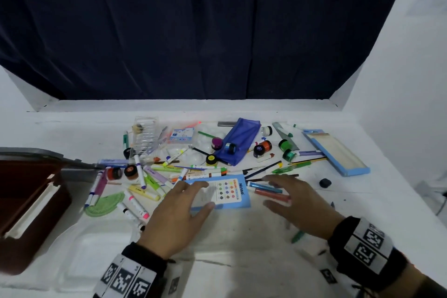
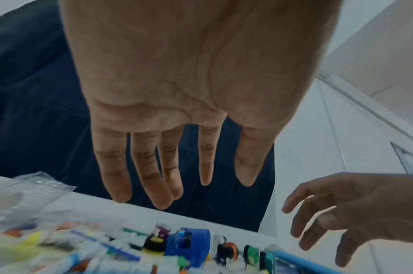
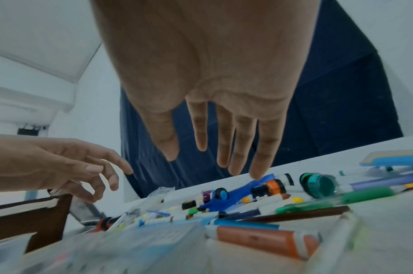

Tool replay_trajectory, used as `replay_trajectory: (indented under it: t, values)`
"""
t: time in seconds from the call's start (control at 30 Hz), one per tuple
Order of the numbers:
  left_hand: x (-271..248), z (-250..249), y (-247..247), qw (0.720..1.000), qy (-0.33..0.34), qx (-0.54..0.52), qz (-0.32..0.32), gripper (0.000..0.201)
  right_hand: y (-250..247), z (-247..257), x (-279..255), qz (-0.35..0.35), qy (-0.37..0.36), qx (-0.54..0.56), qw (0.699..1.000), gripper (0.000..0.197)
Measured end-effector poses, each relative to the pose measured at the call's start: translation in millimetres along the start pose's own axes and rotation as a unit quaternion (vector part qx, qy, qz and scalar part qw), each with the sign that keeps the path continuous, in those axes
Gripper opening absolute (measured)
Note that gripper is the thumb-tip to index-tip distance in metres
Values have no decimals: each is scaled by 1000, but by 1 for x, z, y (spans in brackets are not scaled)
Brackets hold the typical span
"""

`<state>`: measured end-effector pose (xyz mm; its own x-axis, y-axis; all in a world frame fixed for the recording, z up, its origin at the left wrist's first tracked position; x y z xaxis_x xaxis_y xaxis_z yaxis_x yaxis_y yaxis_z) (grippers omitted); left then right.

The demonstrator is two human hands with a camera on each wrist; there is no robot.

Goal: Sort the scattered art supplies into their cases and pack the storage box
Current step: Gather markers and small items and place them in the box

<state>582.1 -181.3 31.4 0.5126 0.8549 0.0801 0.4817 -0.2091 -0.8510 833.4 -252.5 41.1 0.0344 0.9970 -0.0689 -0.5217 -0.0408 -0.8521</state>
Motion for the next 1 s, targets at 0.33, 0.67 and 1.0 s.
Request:
replay_trajectory:
  t: [0.33,0.67,1.0]
  values:
    - [143,-23,0,994,13,81,75,34,-60,-62,74,-74,42,-113,990,30]
    - [198,8,36,950,12,247,191,28,-34,-110,144,61,111,-249,960,28]
    - [197,8,21,964,35,205,167,25,-47,-97,142,-18,73,-217,973,17]
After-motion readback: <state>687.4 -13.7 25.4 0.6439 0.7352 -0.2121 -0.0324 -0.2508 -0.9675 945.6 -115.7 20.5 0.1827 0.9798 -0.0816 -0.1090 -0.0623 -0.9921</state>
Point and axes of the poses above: each hand's wrist, its own x-axis towards the middle knuckle, its own y-axis out of the palm, z = x × y, the point moved 5 cm from there along x, towards the middle knuckle, and after that the axes turned 2 degrees about z, right-handed, at the moved point
